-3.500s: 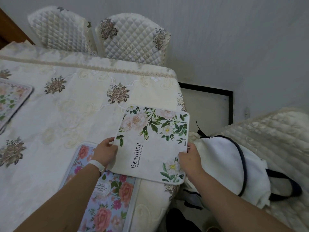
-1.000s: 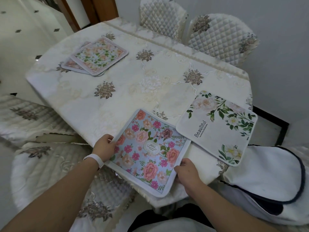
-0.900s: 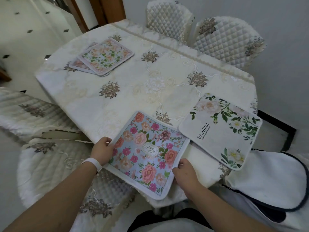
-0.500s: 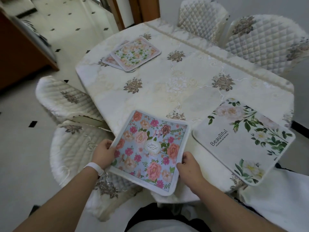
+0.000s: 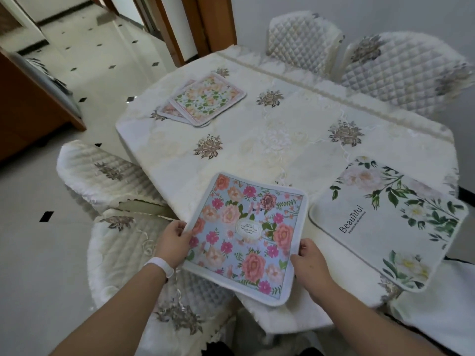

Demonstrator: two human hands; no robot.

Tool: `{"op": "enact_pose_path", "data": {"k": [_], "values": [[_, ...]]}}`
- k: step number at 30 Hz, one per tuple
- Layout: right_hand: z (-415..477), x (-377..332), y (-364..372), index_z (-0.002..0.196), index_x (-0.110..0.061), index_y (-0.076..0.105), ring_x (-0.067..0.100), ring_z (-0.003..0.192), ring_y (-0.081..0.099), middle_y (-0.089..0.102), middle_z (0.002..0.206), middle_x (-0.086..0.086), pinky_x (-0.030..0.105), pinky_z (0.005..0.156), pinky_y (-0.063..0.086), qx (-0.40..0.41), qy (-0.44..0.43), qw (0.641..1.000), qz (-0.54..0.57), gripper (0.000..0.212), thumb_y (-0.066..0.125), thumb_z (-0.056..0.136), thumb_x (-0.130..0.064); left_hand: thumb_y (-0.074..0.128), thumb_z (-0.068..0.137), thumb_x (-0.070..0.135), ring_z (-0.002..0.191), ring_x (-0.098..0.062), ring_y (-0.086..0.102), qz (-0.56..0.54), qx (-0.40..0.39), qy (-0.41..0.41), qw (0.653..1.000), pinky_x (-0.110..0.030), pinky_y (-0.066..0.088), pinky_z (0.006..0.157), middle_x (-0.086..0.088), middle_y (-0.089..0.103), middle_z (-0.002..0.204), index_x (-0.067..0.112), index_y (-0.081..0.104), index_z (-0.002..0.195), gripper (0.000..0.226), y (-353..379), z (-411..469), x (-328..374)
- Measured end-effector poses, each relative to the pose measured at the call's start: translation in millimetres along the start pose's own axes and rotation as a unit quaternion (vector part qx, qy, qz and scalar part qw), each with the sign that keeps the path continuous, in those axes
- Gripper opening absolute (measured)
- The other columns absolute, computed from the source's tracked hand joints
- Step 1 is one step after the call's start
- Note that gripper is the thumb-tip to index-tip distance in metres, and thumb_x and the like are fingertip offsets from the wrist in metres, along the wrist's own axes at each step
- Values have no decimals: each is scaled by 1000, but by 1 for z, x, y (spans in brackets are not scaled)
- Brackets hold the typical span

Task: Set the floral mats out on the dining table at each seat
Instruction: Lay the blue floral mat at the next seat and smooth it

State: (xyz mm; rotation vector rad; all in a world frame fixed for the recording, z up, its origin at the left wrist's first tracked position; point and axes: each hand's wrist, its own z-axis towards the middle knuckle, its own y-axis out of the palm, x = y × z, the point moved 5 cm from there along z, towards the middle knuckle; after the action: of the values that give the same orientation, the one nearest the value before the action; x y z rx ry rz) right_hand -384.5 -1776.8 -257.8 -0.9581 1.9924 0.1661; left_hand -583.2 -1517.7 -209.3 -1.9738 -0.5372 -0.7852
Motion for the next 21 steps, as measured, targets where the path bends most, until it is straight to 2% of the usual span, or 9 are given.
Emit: {"op": "enact_pose_path", "data": {"k": [3,6,8,10,12,14,15,17,21], "values": [[3,0,18,96,-16,56,19,83,71,71,95,3,34,63,58,39,15,999,15,12,56,91,-5,61,89,28,74,-26,70,-1,-19,18,1000,-44,58,66,-6,72,81,16,60,87,12,-4,27,-5],[-2,4,40,97,-15,56,17,80,70,70,92,3,28,57,53,89,37,995,29,9,58,92,-8,60,90,20,72,-25,68,-5,-47,32,998,-34,53,60,-9,71,82,10,60,90,10,-5,52,-13],[-8,3,54,95,-15,55,16,80,68,68,91,3,27,56,50,122,37,991,33,6,59,93,-10,60,91,18,72,-26,67,-18,-73,39,996,-34,53,60,-10,70,83,8,60,90,10,-5,67,-16],[-11,3,67,94,-14,55,18,79,68,68,90,3,29,56,51,152,41,987,37,5,58,93,-11,60,90,19,73,-25,68,-15,-88,59,994,-38,56,63,-7,70,82,12,60,87,8,-6,83,-15],[-13,5,79,94,-13,56,21,80,69,69,91,5,33,59,55,178,46,982,49,3,59,93,-14,58,91,21,73,-24,68,2,-93,85,992,-34,54,59,-5,70,81,15,59,84,9,-8,100,-10],[-15,7,90,95,-12,59,22,81,71,72,91,5,42,66,61,197,49,977,67,11,60,91,-21,56,92,24,75,-23,67,16,-111,112,987,-31,50,57,-3,69,83,20,58,84,9,-7,115,0],[-16,9,94,95,-12,61,22,82,72,73,91,5,47,69,62,207,54,974,76,14,61,89,-25,54,92,26,76,-21,67,29,-124,126,984,-32,50,58,-1,69,86,23,58,86,7,-5,121,4],[-23,8,100,96,-13,59,23,84,70,72,93,5,49,74,61,232,62,966,96,9,60,89,-19,53,92,29,78,-20,67,43,-159,145,976,-34,52,61,1,69,90,28,57,92,4,0,130,11],[-29,7,101,93,-15,56,25,86,67,68,93,7,47,76,59,284,73,948,120,7,55,92,-7,63,89,26,89,-20,68,-26,-236,99,966,-42,57,79,-2,69,101,27,55,115,28,9,136,8]]}}
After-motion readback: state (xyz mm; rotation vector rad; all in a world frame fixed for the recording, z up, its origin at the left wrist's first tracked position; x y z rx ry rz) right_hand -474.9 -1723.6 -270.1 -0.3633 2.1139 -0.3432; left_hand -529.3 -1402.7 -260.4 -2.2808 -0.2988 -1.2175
